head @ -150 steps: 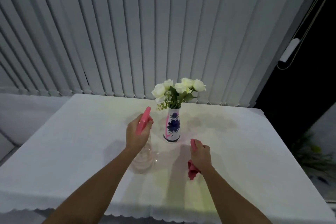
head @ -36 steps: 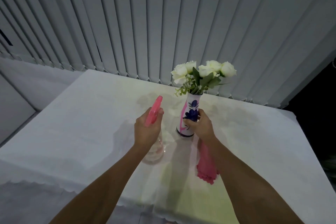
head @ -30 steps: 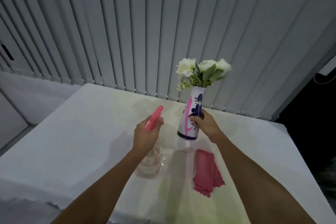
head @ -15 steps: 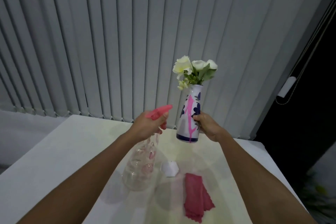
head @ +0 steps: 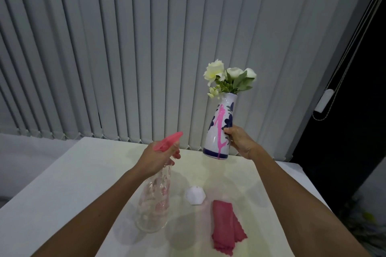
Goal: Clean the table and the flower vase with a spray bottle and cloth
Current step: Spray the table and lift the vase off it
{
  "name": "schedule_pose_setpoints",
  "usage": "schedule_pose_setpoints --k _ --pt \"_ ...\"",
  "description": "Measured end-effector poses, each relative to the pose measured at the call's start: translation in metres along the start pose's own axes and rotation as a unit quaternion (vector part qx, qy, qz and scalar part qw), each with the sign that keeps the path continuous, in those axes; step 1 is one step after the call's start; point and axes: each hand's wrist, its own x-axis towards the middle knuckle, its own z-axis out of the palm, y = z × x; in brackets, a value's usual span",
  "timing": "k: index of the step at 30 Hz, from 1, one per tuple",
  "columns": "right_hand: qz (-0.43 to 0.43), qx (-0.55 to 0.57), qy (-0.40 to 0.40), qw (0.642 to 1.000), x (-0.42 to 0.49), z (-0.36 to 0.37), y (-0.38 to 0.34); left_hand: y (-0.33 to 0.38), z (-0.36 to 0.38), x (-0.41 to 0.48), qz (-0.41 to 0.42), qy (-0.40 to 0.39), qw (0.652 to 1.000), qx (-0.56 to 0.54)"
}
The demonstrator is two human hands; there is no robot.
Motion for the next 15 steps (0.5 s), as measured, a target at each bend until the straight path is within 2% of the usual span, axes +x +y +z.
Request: schedule_pose_setpoints --k 6,10,13,15 --pt "-0.008 -0.079 0.086 0.993 0.007 0.019 -0.005 0.000 0.016 -0.009 -0.001 -0.033 0.999 0.013" --pt "0.008 -0.142 0.158 0.977 0.010 0.031 0.014 0.017 0.016 -0.002 0.010 -0.014 1.000 -0.011" --pt "0.015 -0.176 0.167 0.970 0.004 0.037 0.026 0.030 0.015 0.013 0.024 0.005 0.999 -0.024" --pt "0.016 -0.184 0.159 0.970 0.000 0.041 0.030 0.037 0.016 0.023 0.036 -0.006 0.999 0.027"
